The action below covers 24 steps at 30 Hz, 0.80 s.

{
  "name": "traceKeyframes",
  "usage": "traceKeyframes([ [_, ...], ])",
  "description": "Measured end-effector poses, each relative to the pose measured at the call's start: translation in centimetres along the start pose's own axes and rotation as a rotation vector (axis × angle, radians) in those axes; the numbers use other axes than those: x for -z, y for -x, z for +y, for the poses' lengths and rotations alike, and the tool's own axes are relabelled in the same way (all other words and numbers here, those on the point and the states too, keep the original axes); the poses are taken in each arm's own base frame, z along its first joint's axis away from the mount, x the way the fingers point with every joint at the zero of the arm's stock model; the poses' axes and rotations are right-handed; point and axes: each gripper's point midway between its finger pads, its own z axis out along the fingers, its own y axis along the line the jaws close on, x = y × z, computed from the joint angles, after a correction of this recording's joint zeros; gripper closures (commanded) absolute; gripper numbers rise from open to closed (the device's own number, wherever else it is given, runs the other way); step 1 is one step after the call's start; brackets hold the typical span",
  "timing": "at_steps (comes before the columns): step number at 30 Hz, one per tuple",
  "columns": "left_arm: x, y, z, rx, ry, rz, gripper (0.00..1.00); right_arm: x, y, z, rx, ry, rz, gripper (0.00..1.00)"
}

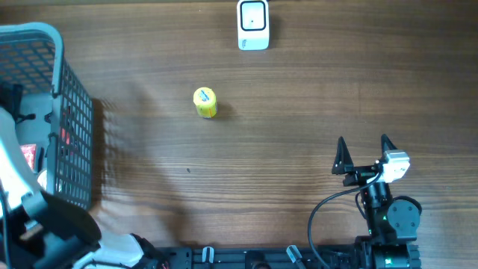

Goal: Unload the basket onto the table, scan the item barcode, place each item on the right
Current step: 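Reach the left gripper back into the basket and grasp the Kleenex pack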

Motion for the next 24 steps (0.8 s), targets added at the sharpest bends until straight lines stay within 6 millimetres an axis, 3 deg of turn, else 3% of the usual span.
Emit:
traceKeyframes([
  [9,-6.0,-2.6,0.1,0.06,0.061,0.021,0.0,0.0,0.0,0.0,0.0,0.0,0.0,0.0],
  [16,-10.5,-6.8,2.5,0.071,0.077,0.019,0.0,0.0,0.0,0.0,0.0,0.0,0.0,0.01],
  [18,-11.0,-7.7,3.2,0.064,0.092,0.03,0.0,0.0,0.0,0.0,0.0,0.0,0.0,0.0],
  [24,-11.1,-7.4,3.6,0.063,0.109,0.006,0.0,0.0,0.0,0.0,0.0,0.0,0.0,0.0],
])
